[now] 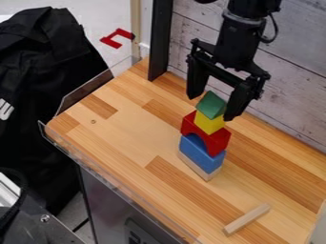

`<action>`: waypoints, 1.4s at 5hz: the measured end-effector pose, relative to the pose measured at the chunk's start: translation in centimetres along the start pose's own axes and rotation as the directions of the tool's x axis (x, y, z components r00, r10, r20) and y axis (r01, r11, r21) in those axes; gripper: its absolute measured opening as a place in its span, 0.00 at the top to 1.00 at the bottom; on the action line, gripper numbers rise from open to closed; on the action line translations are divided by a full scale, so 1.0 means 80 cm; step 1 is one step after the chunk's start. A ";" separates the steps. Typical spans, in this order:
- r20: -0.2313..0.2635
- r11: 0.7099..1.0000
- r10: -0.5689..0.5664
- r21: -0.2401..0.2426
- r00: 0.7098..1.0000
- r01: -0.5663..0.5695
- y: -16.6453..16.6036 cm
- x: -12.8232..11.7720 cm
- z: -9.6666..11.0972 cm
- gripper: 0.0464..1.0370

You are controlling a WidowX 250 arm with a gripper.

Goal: Remove the green cube on top and move it to the left.

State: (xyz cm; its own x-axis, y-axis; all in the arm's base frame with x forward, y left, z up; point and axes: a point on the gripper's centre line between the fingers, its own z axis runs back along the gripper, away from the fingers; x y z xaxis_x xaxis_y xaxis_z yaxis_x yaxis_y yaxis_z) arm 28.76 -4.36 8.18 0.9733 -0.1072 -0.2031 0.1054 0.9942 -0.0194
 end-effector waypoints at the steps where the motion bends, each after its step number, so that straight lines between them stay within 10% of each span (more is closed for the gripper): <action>1: 0.009 1.000 0.010 -0.002 1.000 -0.010 0.001 0.001 -0.002 0.07; 3: 0.025 0.999 0.051 -0.020 0.998 -0.050 0.002 0.001 -0.014 0.49; 7: 0.140 0.993 0.115 0.017 0.983 -0.118 -0.001 -0.025 0.043 0.49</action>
State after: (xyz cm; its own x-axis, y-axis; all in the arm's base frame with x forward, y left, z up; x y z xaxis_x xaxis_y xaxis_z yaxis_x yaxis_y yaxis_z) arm 27.53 -4.26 11.93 0.9979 0.0082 -0.0648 -0.0068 0.9997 0.0214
